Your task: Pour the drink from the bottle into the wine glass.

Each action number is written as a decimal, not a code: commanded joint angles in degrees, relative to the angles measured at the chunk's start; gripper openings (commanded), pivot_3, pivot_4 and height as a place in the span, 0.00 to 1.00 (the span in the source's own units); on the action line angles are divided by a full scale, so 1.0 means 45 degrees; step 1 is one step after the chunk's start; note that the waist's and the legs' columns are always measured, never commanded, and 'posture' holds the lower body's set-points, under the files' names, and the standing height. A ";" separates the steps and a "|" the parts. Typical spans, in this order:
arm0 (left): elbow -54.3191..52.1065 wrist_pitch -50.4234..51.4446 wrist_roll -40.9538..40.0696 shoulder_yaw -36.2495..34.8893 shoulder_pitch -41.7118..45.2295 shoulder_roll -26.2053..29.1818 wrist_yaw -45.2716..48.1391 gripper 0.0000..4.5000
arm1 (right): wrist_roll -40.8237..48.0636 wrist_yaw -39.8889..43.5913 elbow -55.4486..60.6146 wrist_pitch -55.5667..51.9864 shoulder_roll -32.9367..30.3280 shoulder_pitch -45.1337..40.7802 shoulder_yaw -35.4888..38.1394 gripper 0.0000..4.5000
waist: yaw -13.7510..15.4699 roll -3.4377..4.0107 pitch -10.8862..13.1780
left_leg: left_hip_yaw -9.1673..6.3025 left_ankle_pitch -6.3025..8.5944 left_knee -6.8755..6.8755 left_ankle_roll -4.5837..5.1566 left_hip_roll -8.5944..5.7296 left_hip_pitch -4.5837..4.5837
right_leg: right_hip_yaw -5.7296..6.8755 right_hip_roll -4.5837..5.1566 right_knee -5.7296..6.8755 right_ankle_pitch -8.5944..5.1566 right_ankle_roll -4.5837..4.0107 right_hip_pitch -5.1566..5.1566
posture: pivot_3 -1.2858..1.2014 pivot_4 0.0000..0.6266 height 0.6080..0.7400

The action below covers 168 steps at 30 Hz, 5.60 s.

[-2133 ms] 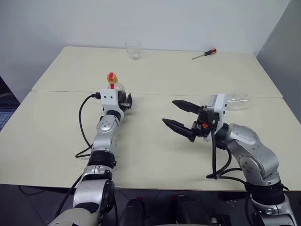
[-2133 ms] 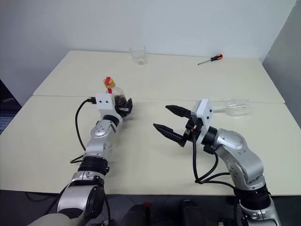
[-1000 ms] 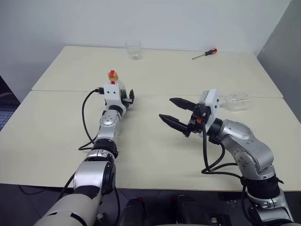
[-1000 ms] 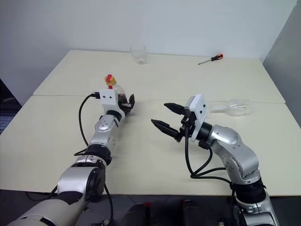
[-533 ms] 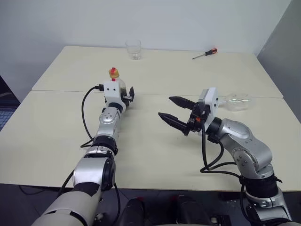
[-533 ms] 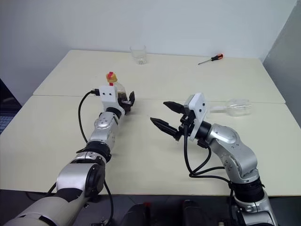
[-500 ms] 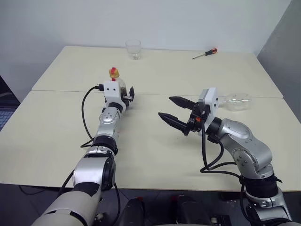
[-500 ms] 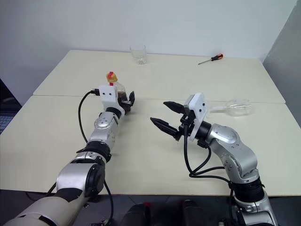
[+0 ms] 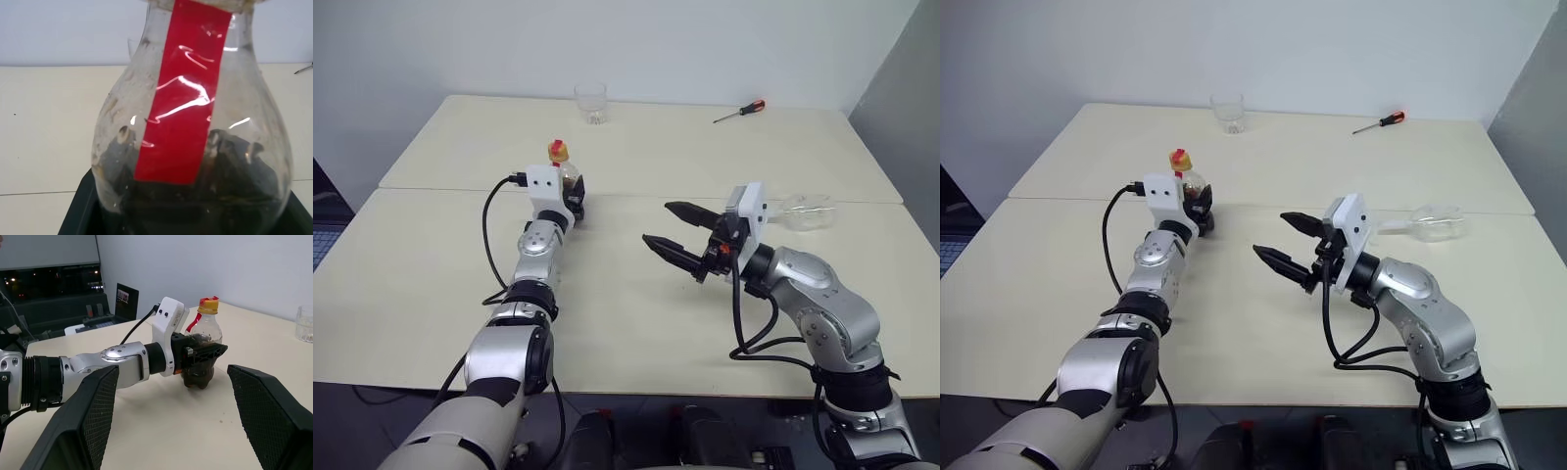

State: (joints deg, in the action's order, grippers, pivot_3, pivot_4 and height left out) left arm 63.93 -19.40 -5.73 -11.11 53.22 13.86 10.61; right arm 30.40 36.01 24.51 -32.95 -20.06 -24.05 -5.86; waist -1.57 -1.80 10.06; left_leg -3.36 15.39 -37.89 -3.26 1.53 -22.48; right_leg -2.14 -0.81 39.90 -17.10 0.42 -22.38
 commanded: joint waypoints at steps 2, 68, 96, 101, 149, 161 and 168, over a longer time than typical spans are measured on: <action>-0.0532 -0.0294 -0.0087 -0.0034 0.0121 0.0063 0.0287 0.46 | 0.0113 -0.0041 0.0283 0.0072 0.0040 -0.0275 0.0108 0.84 | -0.0001 0.0000 0.0001 | 0.0000 0.0000 0.0000 0.0000 0.0000 -0.0002 | 0.0001 0.0000 0.0000 0.0000 0.0000 -0.0002 | 0.52 0.24 1.00; -2.2970 1.3329 -0.8590 0.2443 -0.8328 0.2714 0.6885 0.44 | 0.3149 0.9076 -0.3003 -0.2355 -0.0640 -0.5851 -0.1140 0.28 | -0.0056 0.0106 0.0078 | -0.0011 -0.0001 -0.0006 0.0006 0.0041 -0.0103 | -0.0032 0.0045 0.0042 0.0004 -0.0006 -0.0148 | 0.52 0.24 1.00; -2.2997 1.3197 -0.8379 0.1837 -0.9388 0.2720 0.3711 0.44 | 0.3752 0.1753 -0.1453 -0.4404 0.0134 -0.5435 0.1654 0.99 | -0.0039 0.0111 0.0083 | 0.0020 -0.0003 0.0000 0.0003 0.0036 -0.0104 | -0.0058 0.0026 0.0038 0.0007 -0.0013 -0.0155 | 0.52 0.24 1.00; -2.1780 1.3134 -0.7468 0.1929 -0.8096 0.2052 0.2501 0.44 | 0.4061 0.0225 -0.0566 -0.4741 0.0734 -0.5161 0.1608 0.99 | -0.0029 0.0112 0.0084 | 0.0024 -0.0004 -0.0009 0.0003 0.0032 -0.0107 | -0.0052 0.0019 0.0044 0.0008 -0.0012 -0.0157 | 0.52 0.24 1.00; -2.3512 1.5380 -1.2281 0.1453 -0.8602 0.3915 0.5647 0.44 | 0.3385 0.6687 -0.3017 -0.2366 0.0958 -0.6879 -0.0781 0.29 | -0.0064 0.0122 0.0093 | 0.0030 -0.0002 -0.0005 0.0004 0.0043 -0.0111 | -0.0054 0.0023 0.0033 0.0009 -0.0013 -0.0164 | 0.52 0.24 1.00; -2.4194 1.5195 -1.3484 0.1371 -0.9431 0.4850 0.5828 0.44 | 0.2715 0.9417 -0.3740 -0.1532 0.0682 -0.7011 -0.1590 0.29 | -0.0061 0.0128 0.0097 | 0.0031 -0.0003 -0.0005 0.0004 0.0041 -0.0100 | -0.0054 0.0017 0.0037 0.0011 -0.0012 -0.0164 | 0.52 0.24 1.00; -2.4155 1.5011 -1.3321 0.1450 -0.9522 0.4837 0.5482 0.44 | 0.2398 0.8655 -0.3840 -0.1623 0.0338 -0.6732 -0.1233 0.81 | -0.0055 0.0129 0.0098 | 0.0028 -0.0003 -0.0003 0.0003 0.0045 -0.0105 | -0.0058 0.0021 0.0031 0.0011 -0.0012 -0.0165 | 0.52 0.24 1.00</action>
State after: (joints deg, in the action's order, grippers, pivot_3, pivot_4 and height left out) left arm -42.54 50.12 -64.67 -4.33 9.85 36.03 35.50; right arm 41.47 76.39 5.94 -40.61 -18.10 -54.33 -12.75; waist -1.81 -1.22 10.51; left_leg -3.23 15.37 -37.92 -3.25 1.74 -22.95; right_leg -2.40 -0.71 40.05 -17.05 0.36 -23.12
